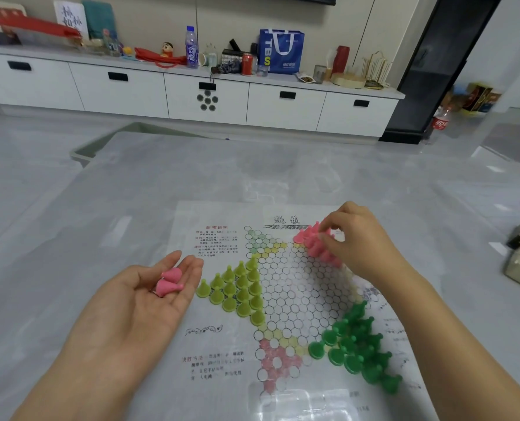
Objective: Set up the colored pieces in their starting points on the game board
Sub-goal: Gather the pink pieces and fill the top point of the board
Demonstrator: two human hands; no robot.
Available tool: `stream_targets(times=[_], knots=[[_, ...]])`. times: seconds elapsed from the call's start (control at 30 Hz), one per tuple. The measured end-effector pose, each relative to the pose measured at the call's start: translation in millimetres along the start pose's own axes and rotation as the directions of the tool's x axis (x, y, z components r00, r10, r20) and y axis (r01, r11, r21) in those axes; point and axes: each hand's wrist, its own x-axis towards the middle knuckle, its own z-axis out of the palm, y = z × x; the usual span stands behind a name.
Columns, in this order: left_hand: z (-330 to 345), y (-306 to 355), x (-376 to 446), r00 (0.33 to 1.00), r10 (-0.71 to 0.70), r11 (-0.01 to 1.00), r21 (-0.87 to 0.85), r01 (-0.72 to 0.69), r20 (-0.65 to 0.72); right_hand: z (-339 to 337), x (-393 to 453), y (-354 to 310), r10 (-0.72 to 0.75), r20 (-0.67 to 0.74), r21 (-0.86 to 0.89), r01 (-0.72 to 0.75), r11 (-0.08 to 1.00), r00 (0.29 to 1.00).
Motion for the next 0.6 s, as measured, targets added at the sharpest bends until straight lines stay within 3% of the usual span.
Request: stream_targets(times=[0.1,0.33,0.6], knots=[[8,-8,0,0.999,-0.037,0.998,0.046,0.038,-0.002,-16,-2,-25,-0.062,-0.059,0.061,0.066,0.996,0.996],[18,-26,-10,0.993,-0.111,0.920,0.383,0.083,0.052,-26,-23,-103,-0.383,0.171,0.396,0.292,0.871,0.908],[18,-29,-13,0.989,-0.105,0.827,0.562,0.030,0.102,-19,-25,-104,-0.403,0.272,0.456,0.252,0.854,0.874]])
